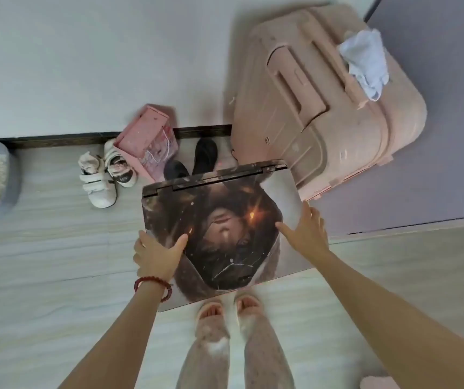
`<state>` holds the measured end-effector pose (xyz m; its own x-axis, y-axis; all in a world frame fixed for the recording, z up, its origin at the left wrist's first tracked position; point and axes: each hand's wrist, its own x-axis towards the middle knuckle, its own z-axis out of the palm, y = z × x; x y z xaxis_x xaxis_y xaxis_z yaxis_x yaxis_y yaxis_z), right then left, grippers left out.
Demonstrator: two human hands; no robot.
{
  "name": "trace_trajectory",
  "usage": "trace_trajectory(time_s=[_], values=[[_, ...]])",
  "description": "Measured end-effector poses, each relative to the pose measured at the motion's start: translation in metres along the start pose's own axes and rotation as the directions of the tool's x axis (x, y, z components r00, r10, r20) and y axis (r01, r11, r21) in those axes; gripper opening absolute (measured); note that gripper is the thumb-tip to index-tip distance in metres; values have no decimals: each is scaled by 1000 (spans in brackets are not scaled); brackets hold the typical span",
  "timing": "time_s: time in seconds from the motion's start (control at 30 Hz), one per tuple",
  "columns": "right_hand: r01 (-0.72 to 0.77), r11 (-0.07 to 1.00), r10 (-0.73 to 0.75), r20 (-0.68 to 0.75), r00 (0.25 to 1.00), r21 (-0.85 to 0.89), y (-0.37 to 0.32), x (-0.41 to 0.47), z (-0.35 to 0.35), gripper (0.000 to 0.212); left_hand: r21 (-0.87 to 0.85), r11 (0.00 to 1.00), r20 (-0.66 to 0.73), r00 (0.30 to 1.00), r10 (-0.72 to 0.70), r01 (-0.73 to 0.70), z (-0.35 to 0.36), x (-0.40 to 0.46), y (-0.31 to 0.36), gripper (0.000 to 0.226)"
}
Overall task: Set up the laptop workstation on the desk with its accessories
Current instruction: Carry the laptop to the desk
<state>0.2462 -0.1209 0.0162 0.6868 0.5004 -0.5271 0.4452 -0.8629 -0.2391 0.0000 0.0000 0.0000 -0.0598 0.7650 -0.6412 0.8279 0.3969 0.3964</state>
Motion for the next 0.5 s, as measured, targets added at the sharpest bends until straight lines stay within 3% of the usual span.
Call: trace_trajectory(time_s=[0.1, 0.27, 0.5], values=[[-13, 997, 8, 65, 998, 80, 0, 22, 4, 96, -27, 998, -36, 997, -66, 65, 8, 16, 7, 103], [-33, 988, 13, 132, 991, 151, 3, 42, 11, 105, -75, 996, -114, 991, -64, 55, 21, 28, 3, 103], [-35, 982, 14, 110, 994, 188, -6, 40, 3, 91, -136, 986, -173, 978, -117, 94, 18, 16, -1, 97]])
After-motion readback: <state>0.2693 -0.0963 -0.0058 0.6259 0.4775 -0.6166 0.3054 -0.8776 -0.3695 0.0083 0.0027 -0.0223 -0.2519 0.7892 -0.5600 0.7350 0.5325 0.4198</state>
